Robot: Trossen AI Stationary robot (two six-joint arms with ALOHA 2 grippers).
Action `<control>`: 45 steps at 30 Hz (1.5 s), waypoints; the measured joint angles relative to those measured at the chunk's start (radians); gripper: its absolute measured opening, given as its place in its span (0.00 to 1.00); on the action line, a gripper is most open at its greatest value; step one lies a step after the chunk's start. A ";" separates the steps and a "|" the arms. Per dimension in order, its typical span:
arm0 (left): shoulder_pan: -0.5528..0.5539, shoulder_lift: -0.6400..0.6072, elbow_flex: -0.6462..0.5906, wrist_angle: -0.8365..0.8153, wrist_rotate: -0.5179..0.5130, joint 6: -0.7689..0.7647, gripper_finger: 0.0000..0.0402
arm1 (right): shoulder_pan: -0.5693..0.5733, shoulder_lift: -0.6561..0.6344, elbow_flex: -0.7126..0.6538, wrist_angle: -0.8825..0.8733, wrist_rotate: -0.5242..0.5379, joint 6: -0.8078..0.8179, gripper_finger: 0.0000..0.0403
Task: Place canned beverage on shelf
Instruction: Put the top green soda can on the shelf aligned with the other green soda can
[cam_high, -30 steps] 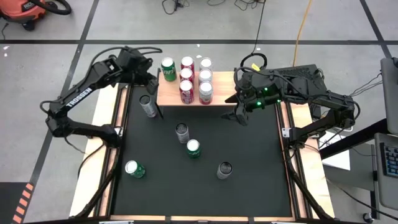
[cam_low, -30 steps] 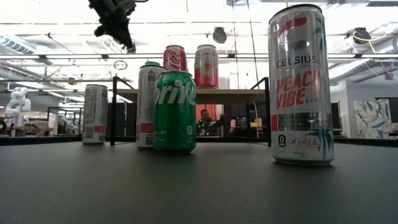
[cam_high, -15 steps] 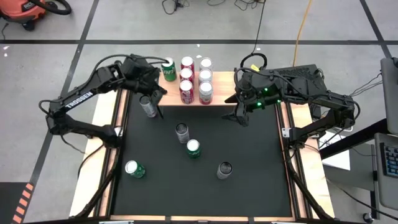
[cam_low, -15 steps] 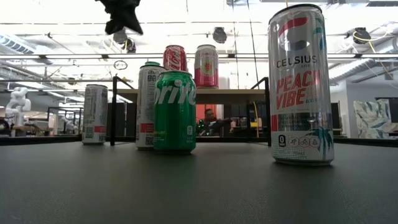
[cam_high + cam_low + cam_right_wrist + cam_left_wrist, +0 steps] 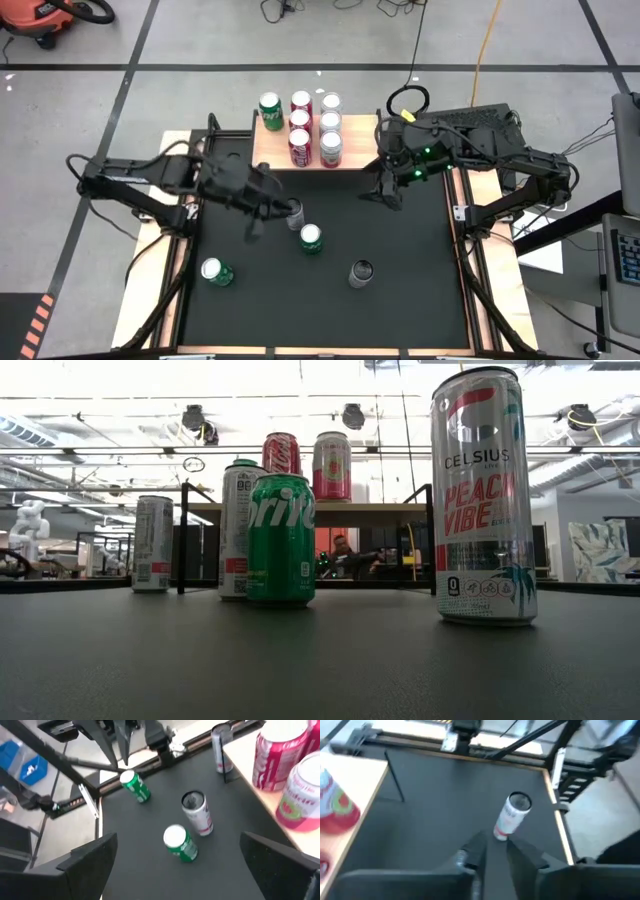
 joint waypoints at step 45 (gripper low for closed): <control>-0.343 0.294 -0.332 0.186 -0.529 -0.743 0.61 | 0.197 -0.010 0.000 -0.228 0.003 -0.034 0.99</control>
